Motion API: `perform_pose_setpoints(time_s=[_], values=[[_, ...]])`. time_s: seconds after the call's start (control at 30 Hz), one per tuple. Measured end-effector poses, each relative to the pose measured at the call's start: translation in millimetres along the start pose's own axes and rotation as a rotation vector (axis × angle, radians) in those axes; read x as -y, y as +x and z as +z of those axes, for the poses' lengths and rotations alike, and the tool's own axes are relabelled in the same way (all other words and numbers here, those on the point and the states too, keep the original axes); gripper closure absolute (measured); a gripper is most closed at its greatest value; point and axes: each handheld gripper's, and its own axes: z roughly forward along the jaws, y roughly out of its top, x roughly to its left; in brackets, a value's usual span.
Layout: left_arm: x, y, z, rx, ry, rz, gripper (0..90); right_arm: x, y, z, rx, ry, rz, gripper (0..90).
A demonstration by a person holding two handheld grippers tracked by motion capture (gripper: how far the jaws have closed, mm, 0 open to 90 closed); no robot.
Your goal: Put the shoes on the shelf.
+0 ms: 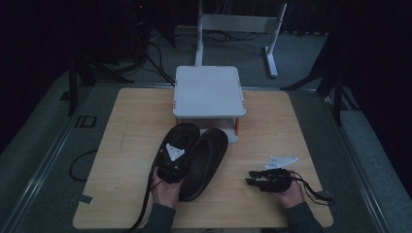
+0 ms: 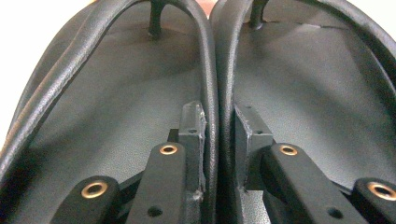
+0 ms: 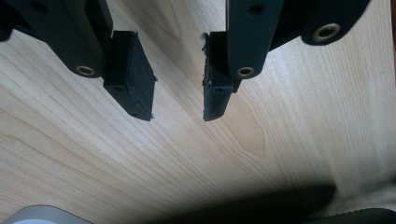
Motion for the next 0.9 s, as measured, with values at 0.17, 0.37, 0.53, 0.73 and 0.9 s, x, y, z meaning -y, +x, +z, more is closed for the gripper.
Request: perform_pose_setpoints(time_s=[0.17,0.37,0.53,0.73,0.9], values=[[-0.6,3.7,2.3,-0.013,0.000,-0.026,75.2,0.5,-0.6,-0.8,0.004,0.000,0.000,63.1],[-7.4,-4.1,3.5,-0.004,-0.018,-0.030,75.0,0.4,-0.9,0.0,0.003,0.004,0.001,63.0],[-15.2,-8.8,12.0,-0.023,-0.027,-0.057,75.0,0.4,-1.0,-0.4,0.006,0.002,0.002,63.0],[-23.8,-15.4,21.0,-0.028,-0.038,-0.062,74.9,1.0,-0.7,0.6,0.009,0.010,-0.005,62.9],[-31.6,-19.1,28.8,-0.047,-0.053,-0.062,75.0,1.0,-0.4,-0.3,0.012,0.007,-0.003,62.9]])
